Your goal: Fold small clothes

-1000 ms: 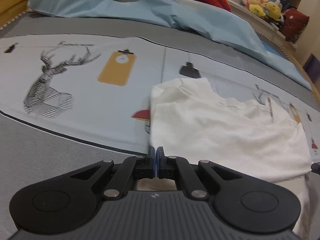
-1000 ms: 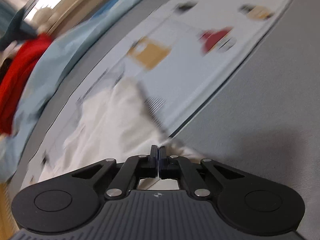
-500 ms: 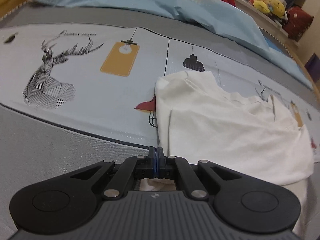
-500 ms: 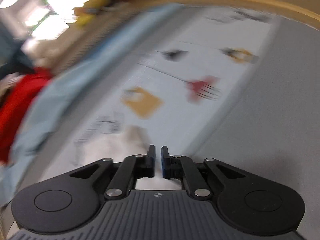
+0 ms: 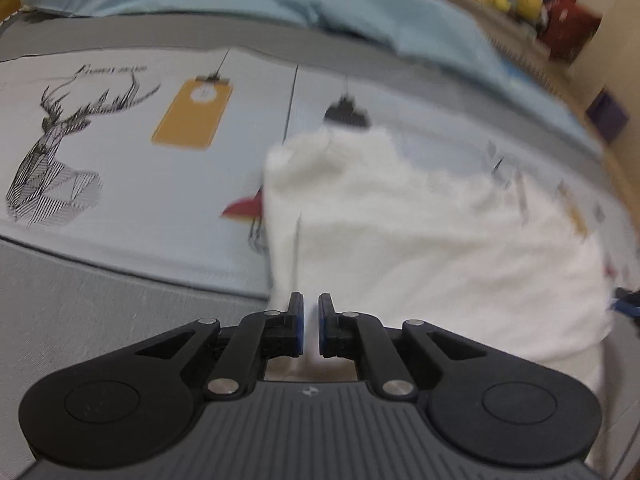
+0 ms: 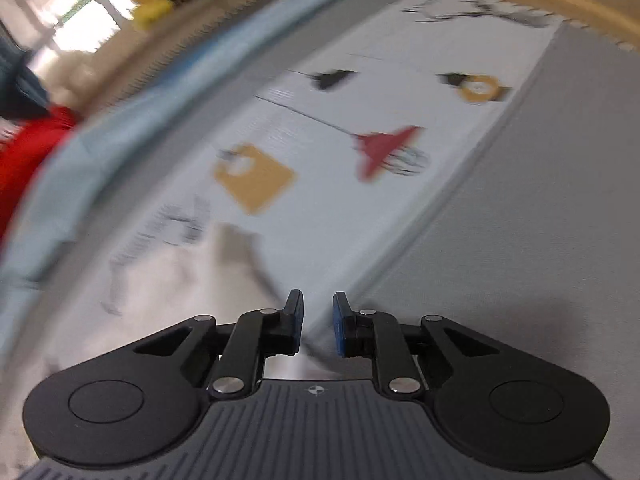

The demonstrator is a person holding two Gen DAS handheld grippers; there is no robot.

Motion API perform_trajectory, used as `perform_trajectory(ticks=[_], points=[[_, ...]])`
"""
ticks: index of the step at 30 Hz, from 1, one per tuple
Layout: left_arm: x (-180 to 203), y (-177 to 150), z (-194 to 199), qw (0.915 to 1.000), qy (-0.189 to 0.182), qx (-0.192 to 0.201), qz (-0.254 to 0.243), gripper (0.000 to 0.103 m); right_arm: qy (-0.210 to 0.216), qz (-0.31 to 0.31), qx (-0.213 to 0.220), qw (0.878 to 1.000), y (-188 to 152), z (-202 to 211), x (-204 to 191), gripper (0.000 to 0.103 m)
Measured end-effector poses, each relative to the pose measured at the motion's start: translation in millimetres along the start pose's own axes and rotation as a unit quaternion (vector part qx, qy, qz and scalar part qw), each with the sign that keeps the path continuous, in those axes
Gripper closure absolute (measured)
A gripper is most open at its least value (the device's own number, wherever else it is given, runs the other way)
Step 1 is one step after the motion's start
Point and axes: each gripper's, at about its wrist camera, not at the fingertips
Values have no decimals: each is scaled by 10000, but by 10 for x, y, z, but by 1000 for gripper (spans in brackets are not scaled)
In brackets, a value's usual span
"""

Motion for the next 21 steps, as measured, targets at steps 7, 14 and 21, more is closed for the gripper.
perform_trajectory(ticks=[7, 14, 21], points=[[7, -11, -232, 9987, 113, -480, -135, 94, -185, 760, -776, 9939, -119, -299, -128, 86], [0, 22, 87, 9997, -201, 68, -79, 91, -130, 715, -798, 9942, -32, -60, 76, 83], [44, -198, 371, 9986, 404, 84, -329, 85, -179, 522, -283, 9981, 160, 696, 413, 62]])
Point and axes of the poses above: each gripper's, at about its wrist camera, not at the fingertips, and z roughly against the way its jaws point, x to its right, y to its top, and after that the axes turned 12 degrees about -y, right-handed
